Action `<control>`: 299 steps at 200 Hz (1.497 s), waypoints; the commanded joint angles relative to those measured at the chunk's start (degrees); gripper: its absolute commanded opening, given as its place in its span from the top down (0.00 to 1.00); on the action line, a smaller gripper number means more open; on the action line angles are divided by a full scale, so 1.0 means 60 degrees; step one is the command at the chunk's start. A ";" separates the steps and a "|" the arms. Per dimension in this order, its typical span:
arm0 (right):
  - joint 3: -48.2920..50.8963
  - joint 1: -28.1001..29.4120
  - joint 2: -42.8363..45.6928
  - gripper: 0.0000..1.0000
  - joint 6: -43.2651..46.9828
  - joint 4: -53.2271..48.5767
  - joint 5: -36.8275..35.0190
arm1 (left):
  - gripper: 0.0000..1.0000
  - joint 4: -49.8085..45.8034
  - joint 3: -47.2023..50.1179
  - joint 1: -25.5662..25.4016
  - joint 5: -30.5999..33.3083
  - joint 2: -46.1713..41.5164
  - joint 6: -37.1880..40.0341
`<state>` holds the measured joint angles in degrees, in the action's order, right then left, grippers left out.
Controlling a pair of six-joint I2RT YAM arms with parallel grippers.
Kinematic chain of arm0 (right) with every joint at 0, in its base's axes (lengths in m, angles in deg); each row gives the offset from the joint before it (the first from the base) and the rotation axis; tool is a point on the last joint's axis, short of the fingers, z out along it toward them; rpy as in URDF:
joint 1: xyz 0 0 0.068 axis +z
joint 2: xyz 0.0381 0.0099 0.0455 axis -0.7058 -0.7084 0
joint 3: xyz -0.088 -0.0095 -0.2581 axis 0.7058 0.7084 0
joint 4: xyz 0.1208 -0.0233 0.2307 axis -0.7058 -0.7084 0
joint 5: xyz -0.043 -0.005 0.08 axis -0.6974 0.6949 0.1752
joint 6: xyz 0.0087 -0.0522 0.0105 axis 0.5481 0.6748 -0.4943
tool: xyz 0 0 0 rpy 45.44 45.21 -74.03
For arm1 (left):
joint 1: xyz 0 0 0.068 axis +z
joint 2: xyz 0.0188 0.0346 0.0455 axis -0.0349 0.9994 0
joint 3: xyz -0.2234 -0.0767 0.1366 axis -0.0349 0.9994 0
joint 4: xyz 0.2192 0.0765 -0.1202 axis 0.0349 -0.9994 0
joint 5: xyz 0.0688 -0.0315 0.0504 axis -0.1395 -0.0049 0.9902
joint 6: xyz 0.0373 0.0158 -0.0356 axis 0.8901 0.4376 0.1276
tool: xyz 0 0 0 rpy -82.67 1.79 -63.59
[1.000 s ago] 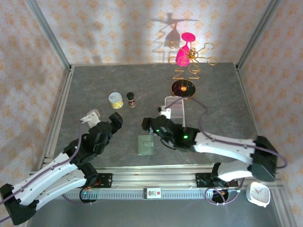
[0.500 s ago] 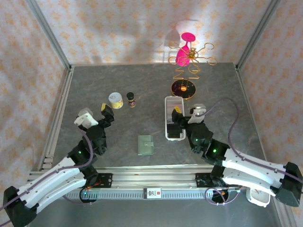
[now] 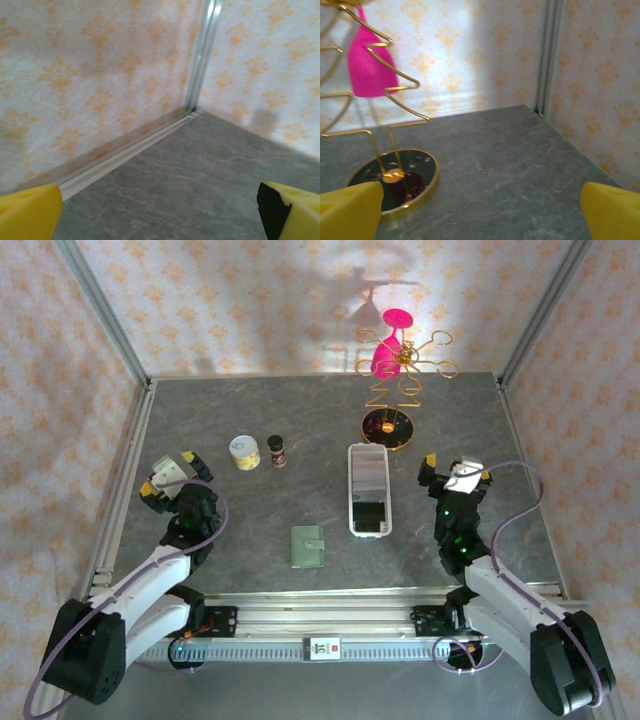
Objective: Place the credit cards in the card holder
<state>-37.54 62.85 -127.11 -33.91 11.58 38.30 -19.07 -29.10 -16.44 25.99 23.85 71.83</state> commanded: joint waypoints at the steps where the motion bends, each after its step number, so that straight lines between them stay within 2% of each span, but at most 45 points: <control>1: 0.0328 -0.0523 -0.0231 0.00 -0.0325 0.0954 0.0869 | 0.01 0.0412 0.0019 0.0409 -0.0131 0.0375 -0.0192; 52: 0.1046 -0.0781 -0.1211 0.00 -0.0345 0.2290 0.1058 | 0.01 0.1324 0.0224 0.0882 -0.0375 0.2067 -0.0565; 79: 0.1271 -0.0948 -0.1997 0.00 -0.0301 0.3081 0.1346 | 0.01 0.2246 0.0269 0.1086 -0.0698 0.3143 -0.0361; 92: 0.1305 -0.1044 -0.2398 0.00 -0.0283 0.3492 0.1492 | 0.01 0.1999 0.0040 0.1195 -0.1174 0.3300 -0.0388; 118: 0.1238 -0.1226 -0.3014 0.00 -0.0180 0.4386 0.1972 | 0.01 0.3811 0.0333 0.1547 -0.2253 0.3696 0.0365; 133: 0.1030 -0.1278 -0.3528 0.00 -0.0097 0.4555 0.2299 | 0.01 0.4868 0.0508 0.1767 -0.3389 0.3938 0.0761; 149: 0.0871 -0.1343 -0.4000 0.00 -0.0063 0.4977 0.2539 | 0.01 0.5224 0.0429 0.1824 -0.3946 0.4274 0.1170; 166: 0.0805 -0.1673 -0.4507 0.00 -0.0268 0.5466 0.3221 | 0.01 0.7169 0.0936 0.1916 -0.4200 0.4958 0.1466; 180: 0.0678 -0.1884 -0.5099 0.00 -0.0294 0.5811 0.3414 | 0.01 0.6080 0.0669 0.1933 -0.4929 0.4709 0.1385; 194: 0.0436 -0.1955 -0.5596 0.00 -0.0445 0.5812 0.3162 | 0.00 0.7125 0.0792 0.1941 -0.5711 0.5270 0.1904; 202: 0.0337 -0.2183 -0.5834 0.00 -0.0600 0.5790 0.3468 | 0.00 0.7091 0.0997 0.2009 -0.6042 0.5238 0.1747; 213: 0.0365 -0.2361 -0.6517 0.00 -0.0729 0.6803 0.3701 | 0.01 0.8470 0.1235 0.2031 -0.6011 0.5714 0.1929; 227: -0.0211 -0.2518 -0.6221 0.00 -0.0888 0.5004 0.3775 | 0.00 0.7142 0.0946 0.2071 -0.6000 0.5347 0.1674; 243: -0.0164 -0.2760 -0.6441 0.00 -0.1195 0.5473 0.3859 | 0.00 0.8032 0.1140 0.2084 -0.6007 0.5634 0.1824; 250: -0.0309 -0.2772 -0.6317 0.00 -0.1193 0.4972 0.3865 | 0.00 0.7705 0.1066 0.2084 -0.5997 0.5537 0.1748; 258: -0.0244 -0.2766 -0.6410 0.00 -0.1195 0.5317 0.3856 | 0.00 0.7364 0.0990 0.2095 -0.6015 0.5436 0.1696; 271: -0.0333 -0.2771 -0.6360 0.00 -0.1204 0.5027 0.3854 | 0.00 0.7864 0.1104 0.2103 -0.6019 0.5580 0.1782; 285: -0.0284 -0.2769 -0.6396 0.00 -0.1204 0.5152 0.3849 | 0.00 0.7518 0.1028 0.2099 -0.6011 0.5480 0.1712; 299: -0.0259 -0.2762 -0.6381 0.00 -0.1195 0.5211 0.3849 | 0.00 0.7830 0.1111 0.2109 -0.6018 0.5566 0.1786</control>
<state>-38.48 46.37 -165.51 -40.25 42.31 61.01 24.25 -23.00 -4.46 -8.81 56.97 81.89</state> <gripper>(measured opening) 0.998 0.996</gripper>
